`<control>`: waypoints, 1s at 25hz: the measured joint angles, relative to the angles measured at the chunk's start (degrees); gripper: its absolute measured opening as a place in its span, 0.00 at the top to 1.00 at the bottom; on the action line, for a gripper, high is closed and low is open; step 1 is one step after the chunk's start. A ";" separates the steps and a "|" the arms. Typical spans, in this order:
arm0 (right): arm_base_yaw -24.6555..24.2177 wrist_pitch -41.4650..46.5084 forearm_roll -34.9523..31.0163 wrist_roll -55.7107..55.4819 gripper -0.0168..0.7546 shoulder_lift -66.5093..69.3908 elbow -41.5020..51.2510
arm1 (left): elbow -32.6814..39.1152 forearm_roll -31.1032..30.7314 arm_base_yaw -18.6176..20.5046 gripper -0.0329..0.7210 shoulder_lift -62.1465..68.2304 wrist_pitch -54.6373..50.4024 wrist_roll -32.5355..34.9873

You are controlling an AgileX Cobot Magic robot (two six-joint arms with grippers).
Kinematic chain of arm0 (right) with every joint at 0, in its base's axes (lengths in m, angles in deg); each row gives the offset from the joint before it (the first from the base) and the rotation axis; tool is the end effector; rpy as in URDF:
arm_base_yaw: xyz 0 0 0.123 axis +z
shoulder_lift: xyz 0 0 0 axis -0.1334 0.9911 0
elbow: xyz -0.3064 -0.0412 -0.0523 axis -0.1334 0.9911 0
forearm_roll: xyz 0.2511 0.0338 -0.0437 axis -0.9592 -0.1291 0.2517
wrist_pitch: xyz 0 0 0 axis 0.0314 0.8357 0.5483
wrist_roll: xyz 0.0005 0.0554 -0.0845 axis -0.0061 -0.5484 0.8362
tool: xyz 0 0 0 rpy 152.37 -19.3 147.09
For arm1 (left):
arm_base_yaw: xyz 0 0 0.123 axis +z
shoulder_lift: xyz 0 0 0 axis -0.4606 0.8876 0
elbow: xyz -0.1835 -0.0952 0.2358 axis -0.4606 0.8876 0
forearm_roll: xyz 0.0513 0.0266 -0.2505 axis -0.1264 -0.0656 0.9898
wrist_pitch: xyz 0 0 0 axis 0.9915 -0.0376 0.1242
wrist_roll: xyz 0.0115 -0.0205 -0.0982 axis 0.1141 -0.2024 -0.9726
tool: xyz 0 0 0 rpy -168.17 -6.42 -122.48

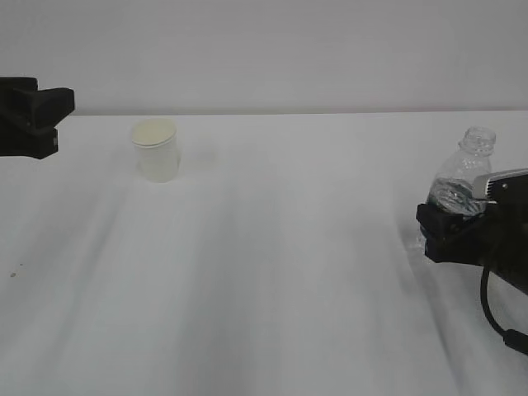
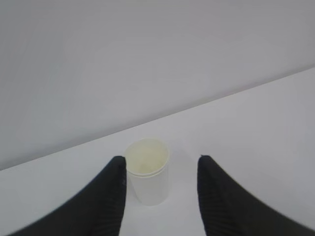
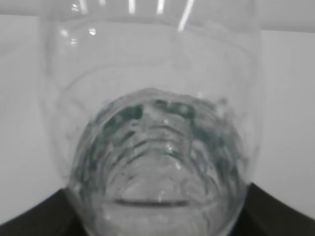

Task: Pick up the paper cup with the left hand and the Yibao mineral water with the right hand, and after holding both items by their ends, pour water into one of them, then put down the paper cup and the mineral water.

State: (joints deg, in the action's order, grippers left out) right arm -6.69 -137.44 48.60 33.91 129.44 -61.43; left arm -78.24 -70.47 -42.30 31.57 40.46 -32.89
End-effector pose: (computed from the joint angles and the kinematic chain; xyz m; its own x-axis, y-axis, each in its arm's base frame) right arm 0.3030 0.0273 0.1112 -0.3101 -0.0796 -0.9474 -0.2479 0.9688 -0.0003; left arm 0.2574 -0.0759 0.2839 -0.1467 0.1280 -0.9809 0.3385 0.9382 0.0718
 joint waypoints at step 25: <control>0.00 3.54 -0.02 1.23 0.41 -9.86 3.20 | 0.00 0.00 0.00 0.50 0.00 0.00 0.00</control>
State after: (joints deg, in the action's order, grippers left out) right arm -6.69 -133.90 48.57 35.15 119.58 -58.22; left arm -78.24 -70.47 -42.30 31.57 40.46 -32.89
